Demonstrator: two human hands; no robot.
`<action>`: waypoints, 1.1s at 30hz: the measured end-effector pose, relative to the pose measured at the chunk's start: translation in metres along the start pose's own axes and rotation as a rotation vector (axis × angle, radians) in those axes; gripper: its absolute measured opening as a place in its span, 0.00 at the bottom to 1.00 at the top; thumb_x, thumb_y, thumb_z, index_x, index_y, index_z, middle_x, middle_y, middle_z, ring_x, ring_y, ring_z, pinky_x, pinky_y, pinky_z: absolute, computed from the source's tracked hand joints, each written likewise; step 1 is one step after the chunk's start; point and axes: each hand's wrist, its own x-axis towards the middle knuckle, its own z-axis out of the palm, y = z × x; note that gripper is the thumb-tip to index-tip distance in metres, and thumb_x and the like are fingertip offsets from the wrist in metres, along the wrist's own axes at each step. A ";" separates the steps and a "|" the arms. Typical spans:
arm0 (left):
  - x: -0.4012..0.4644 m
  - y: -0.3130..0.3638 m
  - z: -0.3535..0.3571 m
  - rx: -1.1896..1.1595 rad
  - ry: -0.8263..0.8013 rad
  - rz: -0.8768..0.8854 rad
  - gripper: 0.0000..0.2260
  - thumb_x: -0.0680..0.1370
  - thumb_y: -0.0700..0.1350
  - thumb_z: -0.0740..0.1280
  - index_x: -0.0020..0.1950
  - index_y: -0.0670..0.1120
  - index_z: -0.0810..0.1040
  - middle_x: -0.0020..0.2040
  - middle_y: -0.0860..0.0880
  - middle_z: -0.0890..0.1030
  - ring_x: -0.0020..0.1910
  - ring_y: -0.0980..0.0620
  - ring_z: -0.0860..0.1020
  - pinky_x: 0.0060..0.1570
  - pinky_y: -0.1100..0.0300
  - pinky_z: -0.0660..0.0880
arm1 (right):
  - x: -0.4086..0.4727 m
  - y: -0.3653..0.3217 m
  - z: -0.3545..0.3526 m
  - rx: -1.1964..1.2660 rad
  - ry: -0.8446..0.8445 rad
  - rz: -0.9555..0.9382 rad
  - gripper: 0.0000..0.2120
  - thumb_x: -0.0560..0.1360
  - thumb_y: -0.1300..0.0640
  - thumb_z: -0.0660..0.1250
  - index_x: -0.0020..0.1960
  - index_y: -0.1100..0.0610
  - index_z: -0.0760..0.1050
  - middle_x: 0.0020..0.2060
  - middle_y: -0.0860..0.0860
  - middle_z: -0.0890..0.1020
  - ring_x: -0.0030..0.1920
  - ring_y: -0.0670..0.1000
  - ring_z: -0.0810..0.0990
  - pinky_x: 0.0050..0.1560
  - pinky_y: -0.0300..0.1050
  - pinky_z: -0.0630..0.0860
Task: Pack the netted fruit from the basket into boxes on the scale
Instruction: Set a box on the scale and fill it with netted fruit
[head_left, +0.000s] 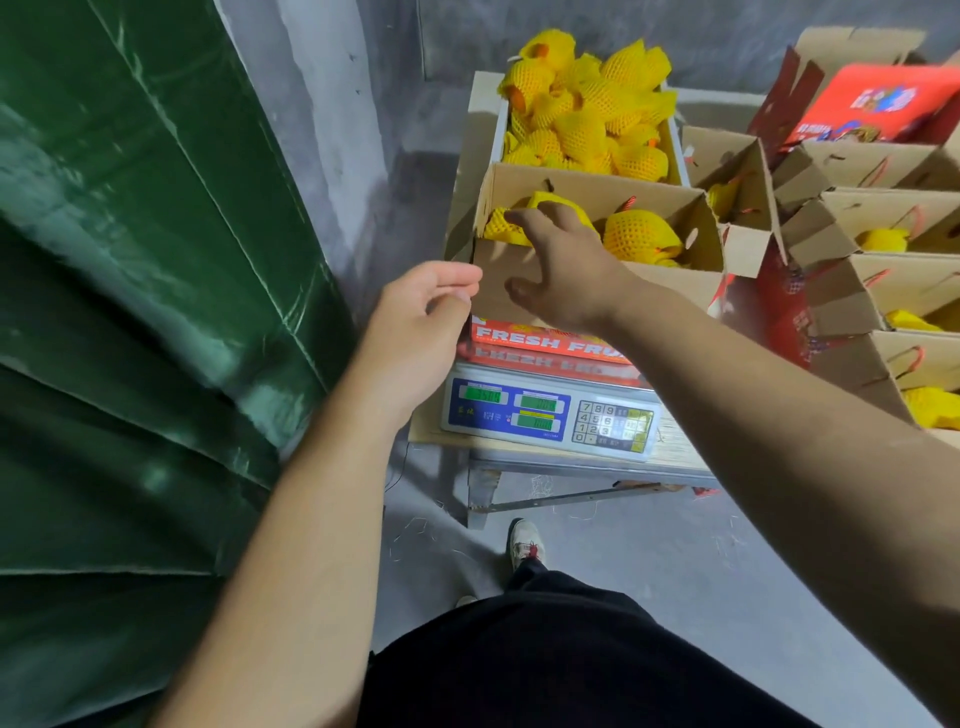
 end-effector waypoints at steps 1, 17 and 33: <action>0.001 -0.001 -0.001 -0.001 0.002 0.000 0.13 0.85 0.44 0.62 0.60 0.61 0.81 0.55 0.67 0.84 0.58 0.60 0.82 0.38 0.77 0.74 | -0.001 -0.002 0.000 -0.009 0.007 -0.009 0.37 0.78 0.49 0.72 0.82 0.51 0.59 0.80 0.58 0.61 0.75 0.66 0.66 0.73 0.60 0.69; 0.087 0.022 0.049 -0.007 -0.034 0.135 0.14 0.84 0.41 0.64 0.57 0.61 0.82 0.58 0.61 0.85 0.58 0.63 0.82 0.58 0.65 0.75 | 0.033 0.055 -0.026 0.125 0.179 0.004 0.29 0.77 0.55 0.69 0.77 0.56 0.68 0.72 0.58 0.71 0.71 0.61 0.72 0.71 0.56 0.69; 0.410 0.046 0.211 0.231 -0.113 -0.145 0.24 0.82 0.48 0.68 0.78 0.52 0.68 0.71 0.44 0.75 0.65 0.43 0.77 0.63 0.44 0.77 | 0.243 0.306 -0.019 0.011 -0.042 0.383 0.41 0.78 0.43 0.69 0.83 0.53 0.52 0.80 0.57 0.59 0.79 0.65 0.55 0.76 0.61 0.58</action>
